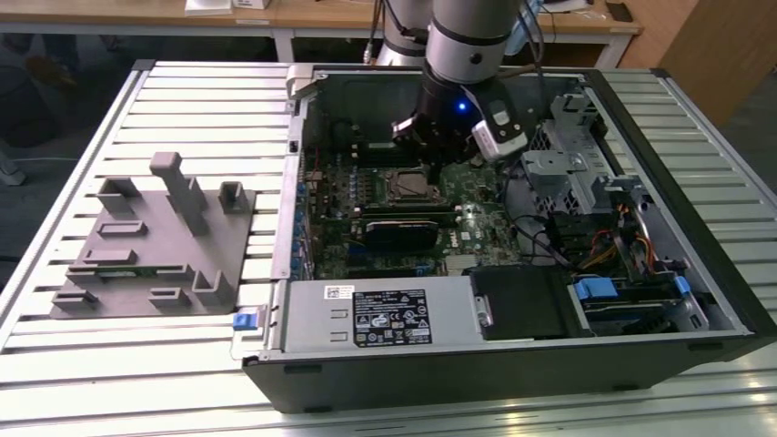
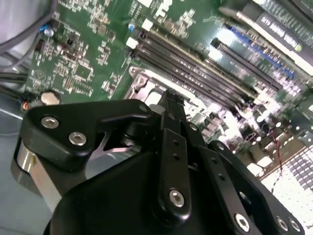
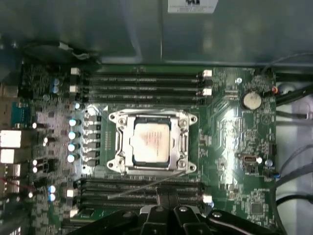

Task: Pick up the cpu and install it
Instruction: 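Install the second cpu locking lever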

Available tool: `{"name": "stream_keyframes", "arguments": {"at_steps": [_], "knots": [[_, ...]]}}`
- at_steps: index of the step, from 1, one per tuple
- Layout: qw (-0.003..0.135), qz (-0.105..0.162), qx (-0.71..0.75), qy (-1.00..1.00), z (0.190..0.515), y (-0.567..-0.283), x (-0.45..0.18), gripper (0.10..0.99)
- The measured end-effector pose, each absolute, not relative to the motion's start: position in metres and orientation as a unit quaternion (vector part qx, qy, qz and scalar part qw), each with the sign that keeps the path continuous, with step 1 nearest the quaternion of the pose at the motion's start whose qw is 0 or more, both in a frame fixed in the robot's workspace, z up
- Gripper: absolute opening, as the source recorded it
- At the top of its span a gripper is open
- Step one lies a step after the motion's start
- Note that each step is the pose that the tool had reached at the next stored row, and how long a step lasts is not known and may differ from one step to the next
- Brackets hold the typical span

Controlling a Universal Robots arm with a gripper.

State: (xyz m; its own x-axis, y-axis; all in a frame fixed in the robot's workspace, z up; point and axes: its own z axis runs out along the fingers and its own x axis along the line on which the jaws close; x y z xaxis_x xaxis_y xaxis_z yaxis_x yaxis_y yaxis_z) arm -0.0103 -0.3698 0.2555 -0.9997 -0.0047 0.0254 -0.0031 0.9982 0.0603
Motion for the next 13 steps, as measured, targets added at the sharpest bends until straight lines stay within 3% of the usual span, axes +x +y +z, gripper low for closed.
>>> {"name": "stream_keyframes", "arguments": {"at_steps": [13], "knots": [[0.014, -0.03, 0.002, -0.999, 0.243, -0.37, -0.019, 0.106]]}}
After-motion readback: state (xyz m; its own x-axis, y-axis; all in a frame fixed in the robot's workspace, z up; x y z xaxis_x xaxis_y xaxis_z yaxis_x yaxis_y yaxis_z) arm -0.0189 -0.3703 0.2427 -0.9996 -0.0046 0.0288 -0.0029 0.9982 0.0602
